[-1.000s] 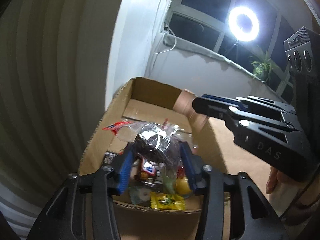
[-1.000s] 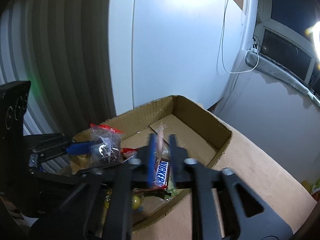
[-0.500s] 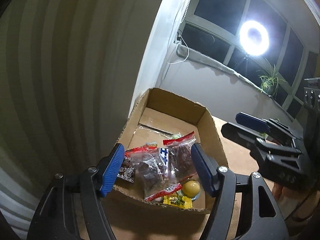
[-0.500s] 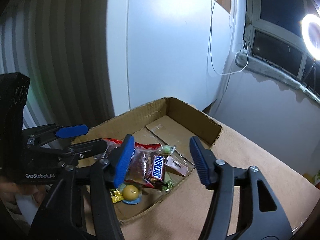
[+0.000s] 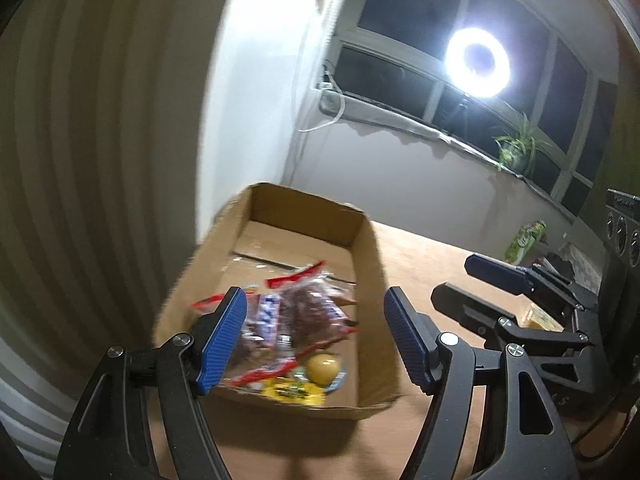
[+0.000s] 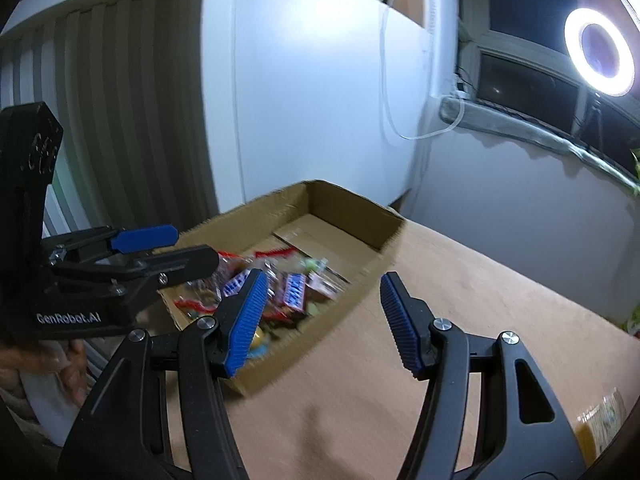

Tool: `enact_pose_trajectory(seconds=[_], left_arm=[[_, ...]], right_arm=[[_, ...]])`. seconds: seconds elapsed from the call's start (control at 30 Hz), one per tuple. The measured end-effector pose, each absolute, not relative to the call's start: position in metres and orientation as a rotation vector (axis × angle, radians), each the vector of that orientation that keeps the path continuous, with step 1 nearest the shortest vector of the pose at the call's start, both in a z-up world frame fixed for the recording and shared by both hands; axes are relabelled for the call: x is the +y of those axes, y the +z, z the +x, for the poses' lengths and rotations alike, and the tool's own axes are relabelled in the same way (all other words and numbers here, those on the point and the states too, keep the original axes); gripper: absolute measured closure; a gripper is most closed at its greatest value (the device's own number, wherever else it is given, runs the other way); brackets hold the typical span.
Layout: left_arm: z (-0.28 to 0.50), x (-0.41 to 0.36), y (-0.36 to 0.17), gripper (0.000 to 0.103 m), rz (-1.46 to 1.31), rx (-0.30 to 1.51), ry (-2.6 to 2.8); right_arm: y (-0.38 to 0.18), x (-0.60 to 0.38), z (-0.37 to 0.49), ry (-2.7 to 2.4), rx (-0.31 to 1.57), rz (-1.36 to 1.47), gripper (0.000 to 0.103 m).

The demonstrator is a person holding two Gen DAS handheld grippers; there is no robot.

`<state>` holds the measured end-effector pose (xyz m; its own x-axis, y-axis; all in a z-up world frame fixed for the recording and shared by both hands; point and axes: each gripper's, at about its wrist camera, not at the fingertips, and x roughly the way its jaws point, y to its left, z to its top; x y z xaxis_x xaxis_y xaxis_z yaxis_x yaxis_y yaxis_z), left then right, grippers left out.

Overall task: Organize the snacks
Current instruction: 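Move both open tools back to the wrapped sponge cake on the table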

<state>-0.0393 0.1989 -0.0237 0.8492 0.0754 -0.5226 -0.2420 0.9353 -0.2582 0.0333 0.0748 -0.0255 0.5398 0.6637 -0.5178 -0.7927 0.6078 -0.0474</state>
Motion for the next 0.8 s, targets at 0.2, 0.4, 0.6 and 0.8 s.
enact_pose_trajectory(seconds=[0.2,0.4,0.6,0.8], left_arm=[[-0.025,0.163,-0.018,0.032,-0.268,0.549,0.115],[-0.002,0.113,-0.015,0.032,-0.202,0.577,0.033],[0.016,0.068,-0.011,0.032,-0.151,0.595,-0.04],[0.031,0.025,-0.011,0.032,-0.085,0.619,-0.107]], right_arm=[[-0.03,0.015,0.043,0.802,0.496,-0.229,0.041],[-0.037,-0.056,0.056,0.701,0.512,-0.156,0.041],[-0.039,-0.116,0.062,0.586,0.524,-0.117,0.041],[-0.032,-0.159,0.061,0.468,0.51,-0.111,0.039]])
